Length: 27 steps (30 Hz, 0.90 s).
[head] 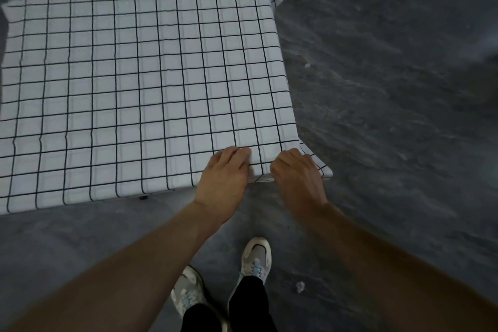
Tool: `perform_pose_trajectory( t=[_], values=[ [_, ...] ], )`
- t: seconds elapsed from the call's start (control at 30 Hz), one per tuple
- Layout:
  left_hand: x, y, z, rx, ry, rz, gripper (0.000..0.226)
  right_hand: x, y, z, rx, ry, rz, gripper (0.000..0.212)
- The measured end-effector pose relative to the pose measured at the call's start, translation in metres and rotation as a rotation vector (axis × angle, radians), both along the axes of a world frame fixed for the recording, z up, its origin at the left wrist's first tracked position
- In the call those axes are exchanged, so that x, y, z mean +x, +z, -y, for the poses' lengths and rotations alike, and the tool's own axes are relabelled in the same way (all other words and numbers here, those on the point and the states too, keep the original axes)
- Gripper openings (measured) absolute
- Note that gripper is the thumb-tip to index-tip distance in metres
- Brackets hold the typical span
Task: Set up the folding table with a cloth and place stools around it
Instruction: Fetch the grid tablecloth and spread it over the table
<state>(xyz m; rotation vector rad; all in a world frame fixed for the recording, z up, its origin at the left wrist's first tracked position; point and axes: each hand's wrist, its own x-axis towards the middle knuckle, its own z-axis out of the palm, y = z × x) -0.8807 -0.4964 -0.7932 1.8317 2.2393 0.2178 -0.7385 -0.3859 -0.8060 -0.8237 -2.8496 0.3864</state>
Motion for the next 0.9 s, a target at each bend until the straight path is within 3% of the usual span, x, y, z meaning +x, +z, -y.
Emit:
perform_pose_trajectory(
  t=[0.23, 0.3, 0.53, 0.73, 0.9],
  values=[
    [-0.004, 0.006, 0.005, -0.080, 0.035, 0.048, 0.040, 0.000, 0.008, 0.003, -0.068, 0.025, 0.283, 0.019],
    [-0.013, 0.009, 0.016, -0.094, 0.058, 0.063, 0.045, -0.007, 0.013, 0.008, -0.143, -0.026, 0.238, 0.008],
    [-0.068, 0.016, 0.075, -0.169, 0.187, 0.044, 0.048, -0.061, 0.020, 0.051, -0.256, 0.044, 0.158, 0.036],
    [-0.104, 0.017, 0.122, -0.178, 0.272, 0.019, 0.045, -0.108, 0.018, 0.096, -0.249, 0.102, 0.162, 0.039],
    [-0.137, 0.014, 0.162, -0.171, 0.372, -0.034, 0.034, -0.141, 0.015, 0.125, -0.125, 0.170, 0.186, 0.026]
  ],
)
